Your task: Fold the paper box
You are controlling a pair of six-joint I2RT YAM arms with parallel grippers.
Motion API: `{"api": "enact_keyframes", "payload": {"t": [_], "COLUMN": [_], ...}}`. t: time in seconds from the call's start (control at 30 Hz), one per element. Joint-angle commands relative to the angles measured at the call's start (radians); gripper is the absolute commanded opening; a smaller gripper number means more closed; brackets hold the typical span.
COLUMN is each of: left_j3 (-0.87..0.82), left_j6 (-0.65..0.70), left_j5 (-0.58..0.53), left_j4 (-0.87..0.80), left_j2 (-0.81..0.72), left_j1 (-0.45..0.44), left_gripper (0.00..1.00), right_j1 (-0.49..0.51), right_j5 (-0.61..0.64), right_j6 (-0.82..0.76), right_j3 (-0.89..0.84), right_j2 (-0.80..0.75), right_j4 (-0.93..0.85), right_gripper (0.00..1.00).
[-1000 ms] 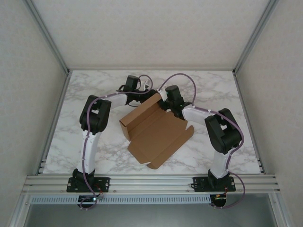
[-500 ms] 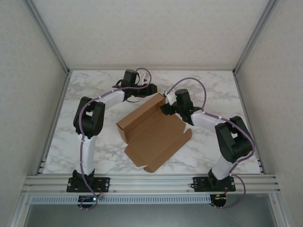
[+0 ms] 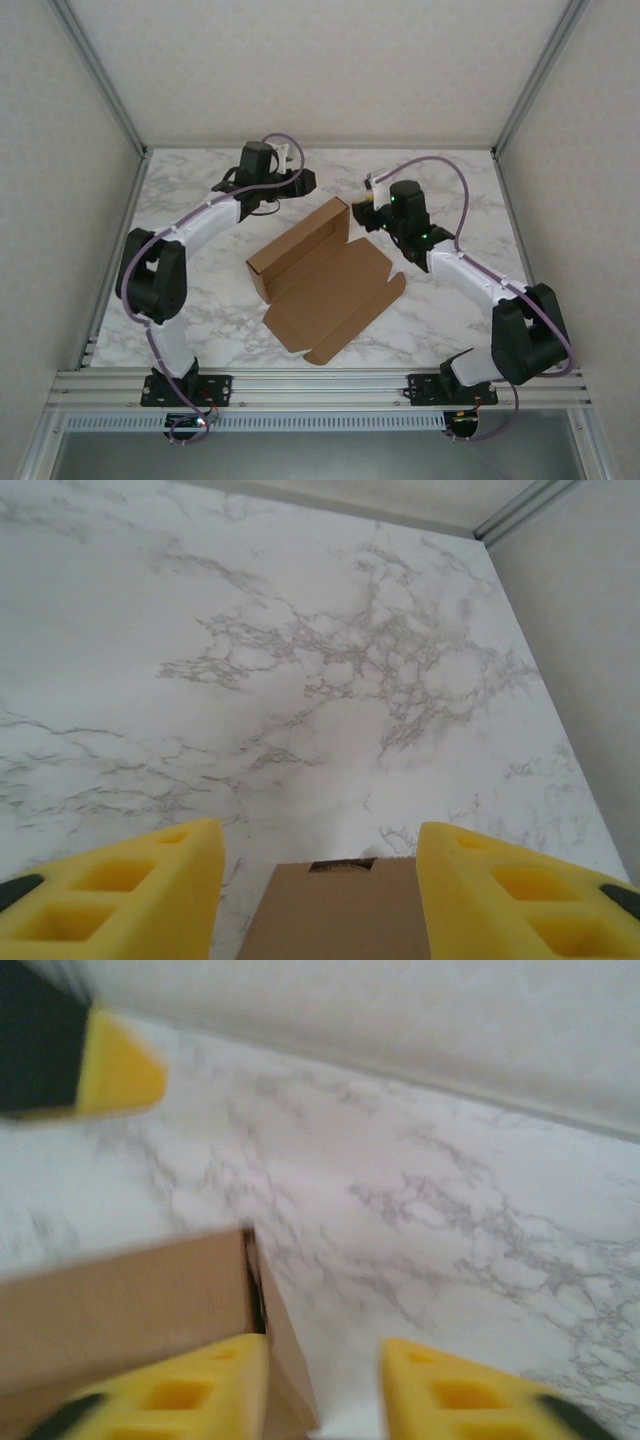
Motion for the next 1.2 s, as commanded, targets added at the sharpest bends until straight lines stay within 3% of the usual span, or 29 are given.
{"api": "enact_keyframes", "payload": {"t": [0.0,0.23,0.33,0.4,0.5,0.63,0.87,1.17], "left_j3": [-0.026,-0.036,-0.048,-0.027,0.007,0.076,0.197,0.218], "left_j6": [0.08,0.109,0.103,0.102,0.096,0.051,0.041,0.002], "left_j5": [-0.097,-0.124,-0.121,-0.144,-0.183,-0.093,0.098,0.211], "left_j4": [-0.082,-0.159,-0.157,-0.174,-0.175,-0.153,-0.145,-0.1], "left_j2": [-0.075,-0.144,-0.154,-0.132,-0.101,-0.006,0.218,0.3], "left_j1": [-0.045,-0.103,-0.115,-0.115,-0.103,-0.045,-0.04,-0.043], "left_gripper": [0.48,0.25,0.24,0.23,0.24,0.27,0.31,0.31], "right_j1": [-0.01,-0.021,-0.02,-0.026,-0.041,-0.039,-0.039,-0.023], "right_j5": [0.063,-0.253,-0.202,-0.106,-0.031,-0.135,-0.2,-0.219], "right_j6": [0.141,0.341,0.356,0.292,0.174,-0.059,-0.147,-0.265], "right_j3": [0.052,0.238,0.265,0.272,0.134,-0.053,-0.157,-0.035], "right_j2": [-0.031,0.09,0.115,0.124,0.078,0.07,0.161,0.301], "right_j4": [-0.123,-0.247,-0.281,-0.332,-0.169,0.075,0.271,0.22], "right_gripper": [0.0,0.0,0.0,0.14,0.18,0.27,0.46,0.45]}}
